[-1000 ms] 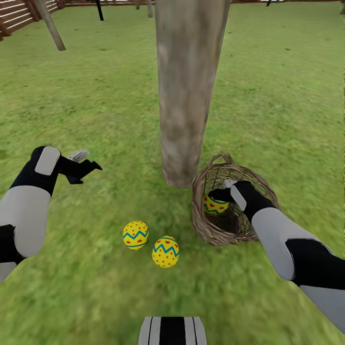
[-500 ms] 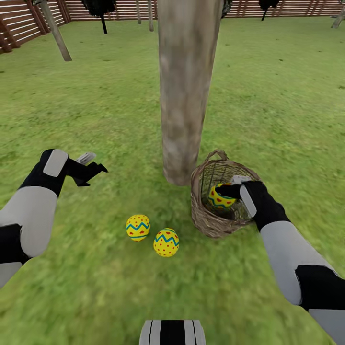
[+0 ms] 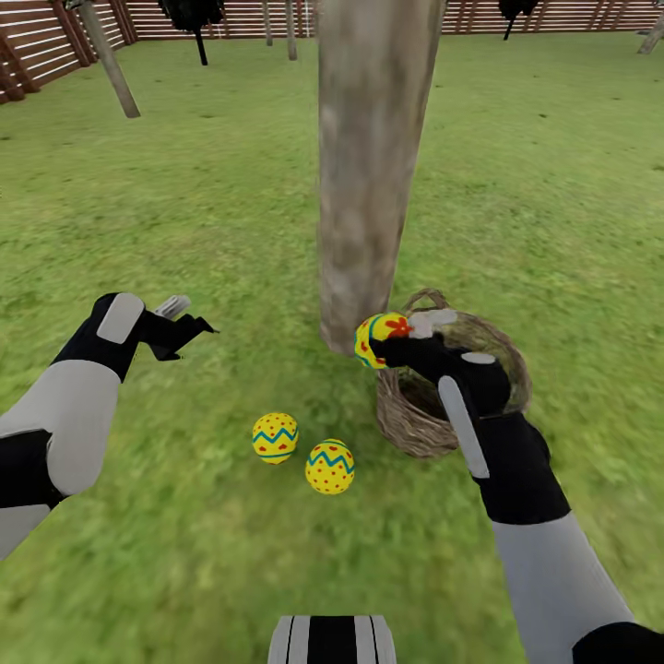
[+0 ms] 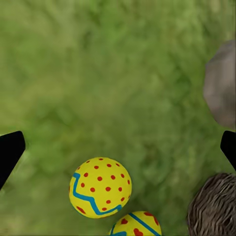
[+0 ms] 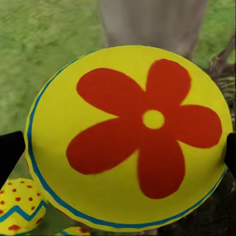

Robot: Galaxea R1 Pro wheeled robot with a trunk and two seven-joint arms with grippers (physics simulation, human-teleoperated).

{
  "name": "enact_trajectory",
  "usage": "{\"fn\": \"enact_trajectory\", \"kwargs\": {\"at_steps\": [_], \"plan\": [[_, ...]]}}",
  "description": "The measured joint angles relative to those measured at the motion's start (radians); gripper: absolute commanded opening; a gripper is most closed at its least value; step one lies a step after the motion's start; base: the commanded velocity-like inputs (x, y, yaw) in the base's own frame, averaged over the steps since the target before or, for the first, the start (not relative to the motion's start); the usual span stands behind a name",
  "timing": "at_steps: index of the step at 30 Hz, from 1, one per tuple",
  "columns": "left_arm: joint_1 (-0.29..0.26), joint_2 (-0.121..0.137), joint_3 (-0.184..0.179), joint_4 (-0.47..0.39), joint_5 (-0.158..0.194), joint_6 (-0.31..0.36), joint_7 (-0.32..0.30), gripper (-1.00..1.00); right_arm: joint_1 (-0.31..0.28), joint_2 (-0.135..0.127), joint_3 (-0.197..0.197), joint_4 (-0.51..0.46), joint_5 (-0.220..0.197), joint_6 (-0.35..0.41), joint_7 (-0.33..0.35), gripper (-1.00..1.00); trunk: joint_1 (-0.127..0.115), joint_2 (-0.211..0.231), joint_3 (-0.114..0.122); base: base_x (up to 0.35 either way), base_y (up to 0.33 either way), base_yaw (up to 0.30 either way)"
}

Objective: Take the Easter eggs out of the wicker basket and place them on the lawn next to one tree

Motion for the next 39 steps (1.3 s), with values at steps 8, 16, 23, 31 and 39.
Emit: {"fn": "enact_trajectory", "kwargs": {"at_steps": [8,16,23,31,39], "plan": [[0.0,0.086,-0.001,0.006,0.012,0.022,-0.193,1.0,0.1,0.099,0.278,0.016,0.005,-0.002,-0.017,-1.0,0.0,0.0,0.0,0.0,0.315,0.0],[0.09,0.142,-0.006,0.114,0.018,0.103,-0.563,1.0,0.254,0.088,0.286,0.077,-0.006,-0.104,-0.016,-1.0,0.0,0.0,0.0,0.0,0.042,0.0],[0.442,0.114,-0.019,-0.168,0.012,-0.203,-0.723,1.0,0.316,0.084,0.293,0.296,-0.002,-0.306,-0.012,-1.0,0.0,0.0,0.0,0.0,0.0,0.0],[0.476,0.125,-0.017,-0.251,0.013,-0.189,-0.726,1.0,0.317,0.082,0.294,0.329,-0.008,-0.322,-0.01,-1.0,0.0,0.0,0.0,0.0,0.064,0.0],[0.476,0.124,-0.017,-0.312,0.016,-0.083,-0.721,1.0,0.321,0.089,0.296,0.488,-0.001,-0.47,-0.012,-1.0,0.0,0.0,0.0,-0.095,0.29,0.0]]}}
